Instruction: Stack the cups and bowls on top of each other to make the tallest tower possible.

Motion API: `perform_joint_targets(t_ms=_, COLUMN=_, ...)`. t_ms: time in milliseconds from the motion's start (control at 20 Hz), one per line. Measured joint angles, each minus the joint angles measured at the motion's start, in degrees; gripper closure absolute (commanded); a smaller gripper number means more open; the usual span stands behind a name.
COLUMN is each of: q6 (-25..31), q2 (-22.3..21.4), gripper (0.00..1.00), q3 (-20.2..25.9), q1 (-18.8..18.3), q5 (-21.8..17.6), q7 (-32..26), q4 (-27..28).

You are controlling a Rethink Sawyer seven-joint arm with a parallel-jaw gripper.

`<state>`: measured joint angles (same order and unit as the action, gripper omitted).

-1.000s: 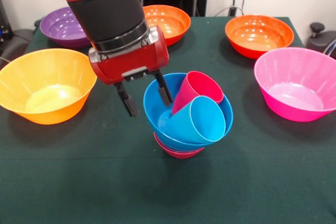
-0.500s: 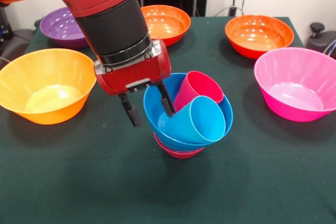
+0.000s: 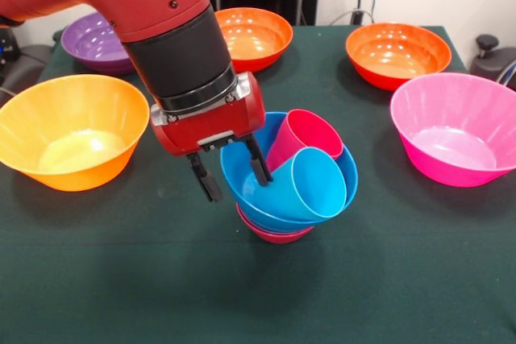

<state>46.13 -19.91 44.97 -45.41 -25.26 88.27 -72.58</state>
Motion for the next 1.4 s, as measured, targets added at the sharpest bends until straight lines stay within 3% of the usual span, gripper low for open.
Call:
perform_joint_targets(t_ms=700, q6=0.0, q2=1.2, gripper=0.00, q3=0.0, q1=-0.8, q5=-1.2, q7=0.0, q4=0.4)
perform_joint_targets(t_ms=1400, q6=1.1, q2=-5.6, gripper=0.00, q3=0.0, q1=-0.9, q5=-0.4, q7=0.0, q4=0.2)
